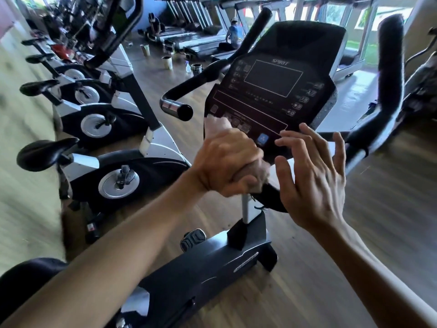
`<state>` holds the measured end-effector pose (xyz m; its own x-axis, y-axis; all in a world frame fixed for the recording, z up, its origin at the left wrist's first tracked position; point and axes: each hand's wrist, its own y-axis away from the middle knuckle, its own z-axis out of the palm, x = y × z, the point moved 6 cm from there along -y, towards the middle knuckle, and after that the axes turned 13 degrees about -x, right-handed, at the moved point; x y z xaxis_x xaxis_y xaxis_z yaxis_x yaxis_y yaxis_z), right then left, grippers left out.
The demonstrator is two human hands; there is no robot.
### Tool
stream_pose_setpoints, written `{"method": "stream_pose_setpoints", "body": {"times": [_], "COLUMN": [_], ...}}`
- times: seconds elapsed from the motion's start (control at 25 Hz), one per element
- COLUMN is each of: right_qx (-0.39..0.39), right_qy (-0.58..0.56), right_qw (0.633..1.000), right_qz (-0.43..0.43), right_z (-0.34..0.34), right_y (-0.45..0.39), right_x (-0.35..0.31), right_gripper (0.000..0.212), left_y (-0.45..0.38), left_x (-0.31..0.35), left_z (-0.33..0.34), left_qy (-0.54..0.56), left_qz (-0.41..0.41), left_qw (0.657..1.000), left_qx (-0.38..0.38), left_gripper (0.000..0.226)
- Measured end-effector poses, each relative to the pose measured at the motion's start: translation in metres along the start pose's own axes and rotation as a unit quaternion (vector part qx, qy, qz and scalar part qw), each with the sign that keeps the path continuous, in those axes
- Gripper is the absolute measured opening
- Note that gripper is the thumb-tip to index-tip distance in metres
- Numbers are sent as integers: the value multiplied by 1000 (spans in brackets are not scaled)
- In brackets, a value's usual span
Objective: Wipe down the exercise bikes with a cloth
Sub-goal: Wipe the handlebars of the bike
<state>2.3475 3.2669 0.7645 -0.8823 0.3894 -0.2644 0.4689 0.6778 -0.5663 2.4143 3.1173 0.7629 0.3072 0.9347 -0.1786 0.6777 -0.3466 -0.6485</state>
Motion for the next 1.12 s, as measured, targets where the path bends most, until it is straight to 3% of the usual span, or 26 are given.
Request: {"method": "stream_pose_setpoints", "body": {"times": [0.08,0.2,0.32,0.44,0.56,0.64,0.76,0.84,0.96,1.04,1.12], "right_qx": [-2,0,-1,1,9,3,-20,-11,-5,-95,-247], "right_qy": [-6,-17,-30,-44,-64,-74,-79,-90,-162,-280,-408], "right_qw": [1000,1000,999,999,998,997,996,996,980,937,873], "right_qz": [9,19,16,6,10,13,28,25,-120,-184,-104], "right_z": [0,-2,-2,0,-4,-5,-2,-7,-7,15,55], "right_y": [1,-1,0,1,1,3,2,4,30,65,90], "right_x": [-1,0,-1,-3,2,6,9,4,-35,-74,-98], "right_gripper": [30,30,29,28,26,27,28,26,19,20,29], "left_y": [-1,4,0,-7,-6,0,41,73,115,144,156], "left_x": [-27,-17,25,-5,-41,-52,-61,-45,5,33,62], "left_z": [-13,-8,7,-7,-16,-23,-61,-79,-84,-67,-44], "left_qy": [14,-3,-5,23,3,-29,-81,-77,-3,80,241], "left_qz": [-30,-99,-37,-7,-88,-203,-433,-514,-647,-710,-708], "left_qw": [999,995,999,997,987,971,896,854,763,699,663], "left_qx": [-25,3,15,-69,-133,-126,-49,-12,15,-9,-24], "left_gripper": [67,51,53,50,45,47,52,52,63,69,53]}}
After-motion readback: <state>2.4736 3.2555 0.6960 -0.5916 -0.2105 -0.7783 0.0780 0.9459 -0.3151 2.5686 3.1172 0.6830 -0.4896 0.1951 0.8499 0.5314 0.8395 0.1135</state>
